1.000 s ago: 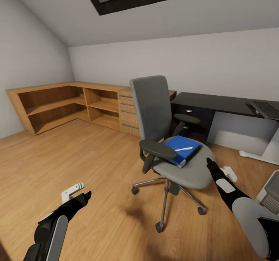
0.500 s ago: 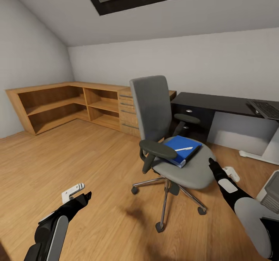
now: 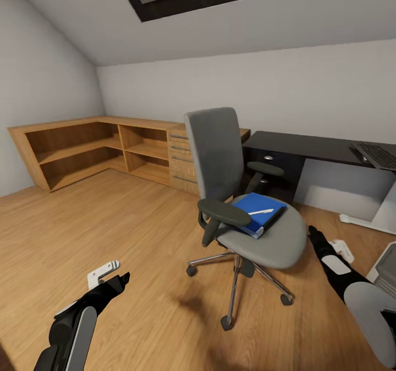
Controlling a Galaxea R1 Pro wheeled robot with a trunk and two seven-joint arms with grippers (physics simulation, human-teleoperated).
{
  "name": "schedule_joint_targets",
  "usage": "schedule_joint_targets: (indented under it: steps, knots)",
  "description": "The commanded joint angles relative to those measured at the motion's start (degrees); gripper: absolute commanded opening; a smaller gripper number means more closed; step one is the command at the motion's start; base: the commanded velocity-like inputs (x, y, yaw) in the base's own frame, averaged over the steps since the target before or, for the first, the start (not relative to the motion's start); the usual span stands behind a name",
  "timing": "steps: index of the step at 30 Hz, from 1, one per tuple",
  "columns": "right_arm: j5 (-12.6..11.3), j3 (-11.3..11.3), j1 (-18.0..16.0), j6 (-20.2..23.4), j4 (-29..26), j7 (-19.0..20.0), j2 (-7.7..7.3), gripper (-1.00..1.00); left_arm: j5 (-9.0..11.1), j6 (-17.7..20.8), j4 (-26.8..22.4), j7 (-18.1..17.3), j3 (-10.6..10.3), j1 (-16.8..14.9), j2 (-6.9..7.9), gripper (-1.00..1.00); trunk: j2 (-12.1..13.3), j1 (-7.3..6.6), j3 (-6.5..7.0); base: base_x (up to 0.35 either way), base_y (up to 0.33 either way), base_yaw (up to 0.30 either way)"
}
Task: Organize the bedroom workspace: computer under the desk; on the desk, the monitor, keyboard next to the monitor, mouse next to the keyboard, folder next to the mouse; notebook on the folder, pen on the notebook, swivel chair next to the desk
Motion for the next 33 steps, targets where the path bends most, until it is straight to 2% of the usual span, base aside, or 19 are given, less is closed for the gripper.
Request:
schedule_joint_targets:
  steps: [1, 7, 8, 12, 18, 21, 27, 28, 33]
  knots:
    - [-0.66, -0.08, -0.06, 0.15, 0.12, 0.47, -0.05, 1.00, 0.61, 0.23, -0.07, 0.42, 0.06, -0.04, -0.04, 1.00, -0.02, -0.01, -0.06, 0.000, 0.000, 0.000]
    - [-0.84, -0.08, -0.04, 3.88, 0.08, 0.49, -0.80, 1.00, 0.61, 0.23, -0.07, 0.42, 0.06, -0.05, -0.04, 1.00, -0.02, -0.01, -0.06, 0.000, 0.000, 0.000]
    - [-0.90, -0.08, -0.03, 7.16, 0.07, 0.53, -1.43, 1.00, 0.61, 0.23, -0.06, 0.39, 0.07, -0.06, -0.04, 1.00, -0.02, -0.01, -0.06, 0.000, 0.000, 0.000]
    - [-1.42, -0.09, -0.07, 9.79, 0.06, 0.55, -1.94, 1.00, 0.61, 0.23, -0.06, 0.41, 0.06, -0.08, -0.04, 1.00, -0.02, -0.01, -0.06, 0.000, 0.000, 0.000]
    - [-3.66, -0.09, -0.07, 12.42, 0.06, 0.57, -2.38, 1.00, 0.61, 0.23, -0.07, 0.41, 0.06, -0.07, -0.04, 1.00, -0.02, -0.01, -0.06, 0.000, 0.000, 0.000]
    - [-4.76, -0.09, -0.05, 16.68, 0.08, 1.10, -2.54, 1.00, 0.64, 0.23, -0.06, 0.42, 0.06, -0.05, -0.04, 1.00, -0.02, -0.01, -0.06, 0.000, 0.000, 0.000]
    - [-5.24, -0.09, -0.01, 21.39, 0.25, 4.76, -2.81, 1.00, 0.62, 0.23, -0.06, 0.35, 0.06, -0.06, -0.05, 1.00, -0.02, -0.01, -0.06, 0.000, 0.000, 0.001]
    - [-5.28, -0.07, 0.03, 22.49, 0.31, 6.98, -2.89, 1.00, 0.61, 0.23, -0.06, 0.35, 0.06, -0.06, -0.06, 1.00, -0.02, -0.01, -0.06, 0.000, 0.000, 0.084]
    - [-5.31, -0.02, 0.08, 23.16, 0.33, 8.95, -2.94, 1.00, 0.61, 0.23, -0.06, 0.33, 0.06, -0.06, -0.05, 1.00, -0.02, -0.01, -0.14, 0.000, 0.000, 0.178]
